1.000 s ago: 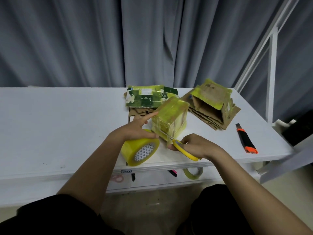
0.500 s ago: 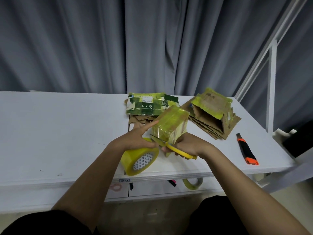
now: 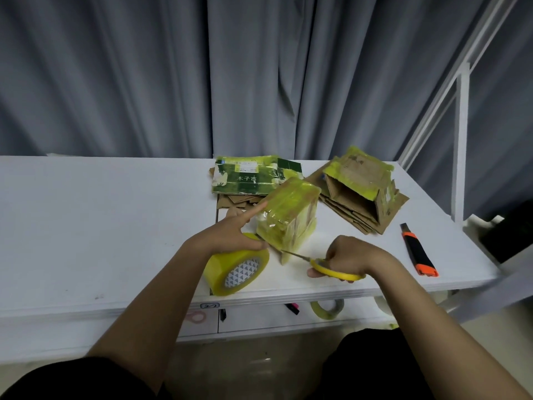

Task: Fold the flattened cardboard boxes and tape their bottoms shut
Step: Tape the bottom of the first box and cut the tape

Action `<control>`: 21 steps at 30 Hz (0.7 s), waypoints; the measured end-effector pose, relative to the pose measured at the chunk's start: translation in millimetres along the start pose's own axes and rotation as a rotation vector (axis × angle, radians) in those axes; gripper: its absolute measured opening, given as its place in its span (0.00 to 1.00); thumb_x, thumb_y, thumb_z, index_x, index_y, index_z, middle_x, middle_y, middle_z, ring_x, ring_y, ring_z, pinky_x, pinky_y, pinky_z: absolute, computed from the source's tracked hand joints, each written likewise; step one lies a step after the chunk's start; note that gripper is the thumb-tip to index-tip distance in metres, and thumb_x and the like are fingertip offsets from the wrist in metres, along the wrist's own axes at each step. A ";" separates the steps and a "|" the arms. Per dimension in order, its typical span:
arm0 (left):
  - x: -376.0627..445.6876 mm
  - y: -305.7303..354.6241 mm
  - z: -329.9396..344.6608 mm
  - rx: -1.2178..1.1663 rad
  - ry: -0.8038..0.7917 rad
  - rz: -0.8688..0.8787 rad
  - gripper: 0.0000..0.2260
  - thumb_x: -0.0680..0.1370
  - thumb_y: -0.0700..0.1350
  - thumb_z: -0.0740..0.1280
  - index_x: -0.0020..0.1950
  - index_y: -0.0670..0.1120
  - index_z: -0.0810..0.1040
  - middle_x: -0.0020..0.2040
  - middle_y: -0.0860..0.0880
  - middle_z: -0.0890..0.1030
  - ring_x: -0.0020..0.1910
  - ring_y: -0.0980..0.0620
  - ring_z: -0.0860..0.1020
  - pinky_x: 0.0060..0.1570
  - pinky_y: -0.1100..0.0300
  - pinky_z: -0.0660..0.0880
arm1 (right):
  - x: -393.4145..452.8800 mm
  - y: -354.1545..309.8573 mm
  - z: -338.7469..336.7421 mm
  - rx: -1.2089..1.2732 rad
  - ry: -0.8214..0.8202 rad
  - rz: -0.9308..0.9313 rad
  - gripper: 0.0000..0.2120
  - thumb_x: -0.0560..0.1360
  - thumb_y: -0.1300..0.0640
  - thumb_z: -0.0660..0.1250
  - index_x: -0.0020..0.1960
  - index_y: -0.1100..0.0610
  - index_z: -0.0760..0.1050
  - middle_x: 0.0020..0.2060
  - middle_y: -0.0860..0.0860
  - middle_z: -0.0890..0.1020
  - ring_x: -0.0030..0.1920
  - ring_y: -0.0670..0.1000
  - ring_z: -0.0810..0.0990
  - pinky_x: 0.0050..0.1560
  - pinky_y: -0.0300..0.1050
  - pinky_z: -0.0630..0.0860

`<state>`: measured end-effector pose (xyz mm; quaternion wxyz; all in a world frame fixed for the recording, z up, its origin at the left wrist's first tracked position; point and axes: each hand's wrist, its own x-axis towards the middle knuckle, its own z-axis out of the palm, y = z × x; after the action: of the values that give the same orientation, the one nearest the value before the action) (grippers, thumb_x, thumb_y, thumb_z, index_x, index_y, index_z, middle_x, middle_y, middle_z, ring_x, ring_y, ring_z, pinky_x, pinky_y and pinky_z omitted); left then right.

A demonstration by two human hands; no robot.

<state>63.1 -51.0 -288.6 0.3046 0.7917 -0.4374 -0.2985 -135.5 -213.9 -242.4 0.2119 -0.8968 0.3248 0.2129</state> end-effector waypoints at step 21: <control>-1.6 10.4 5.0 0.013 0.024 -0.037 0.41 0.70 0.56 0.73 0.70 0.75 0.48 0.67 0.47 0.60 0.67 0.48 0.67 0.59 0.59 0.68 | 63.0 20.9 36.9 0.353 0.477 0.114 0.21 0.76 0.60 0.65 0.27 0.57 0.61 0.24 0.52 0.65 0.29 0.54 0.65 0.26 0.42 0.58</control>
<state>53.4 -55.2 -283.8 0.2988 0.8052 -0.4209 -0.2917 -114.5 -240.4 -310.4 0.2701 -0.8510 0.4474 -0.0518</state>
